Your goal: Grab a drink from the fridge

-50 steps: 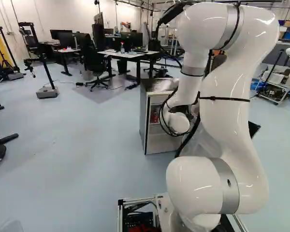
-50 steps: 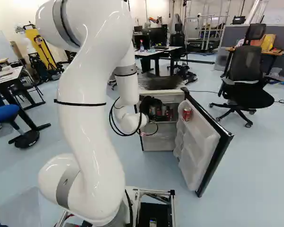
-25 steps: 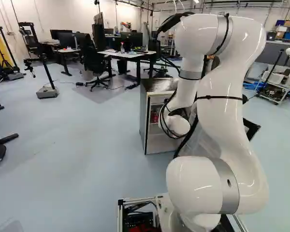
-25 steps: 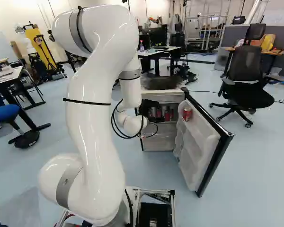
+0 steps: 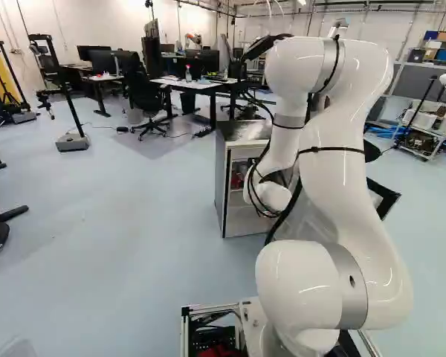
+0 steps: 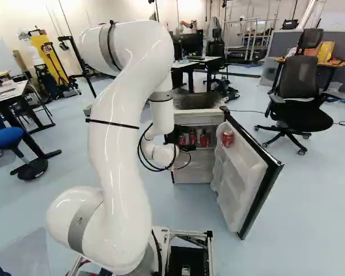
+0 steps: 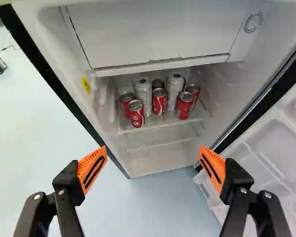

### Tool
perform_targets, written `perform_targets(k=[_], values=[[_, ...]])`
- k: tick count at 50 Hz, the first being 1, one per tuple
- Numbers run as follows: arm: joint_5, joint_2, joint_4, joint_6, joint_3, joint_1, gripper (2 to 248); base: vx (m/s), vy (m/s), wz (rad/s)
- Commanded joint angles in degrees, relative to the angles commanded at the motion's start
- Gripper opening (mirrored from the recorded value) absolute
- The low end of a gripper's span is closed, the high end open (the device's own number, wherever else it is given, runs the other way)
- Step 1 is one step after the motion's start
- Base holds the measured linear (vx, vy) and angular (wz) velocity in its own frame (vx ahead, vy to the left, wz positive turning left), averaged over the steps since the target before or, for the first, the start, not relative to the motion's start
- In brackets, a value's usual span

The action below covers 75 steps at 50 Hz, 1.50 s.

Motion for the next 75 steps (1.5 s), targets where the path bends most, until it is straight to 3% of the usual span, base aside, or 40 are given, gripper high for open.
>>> perform_targets(k=[53, 75], values=[[1.6, -12.5, -2.8, 0.0, -9.3, -2.3, 247, 0.000, 0.000, 0.000], [4.7, -14.3, -6.4, 0.0, -12.7, -4.1, 247, 0.000, 0.000, 0.000]])
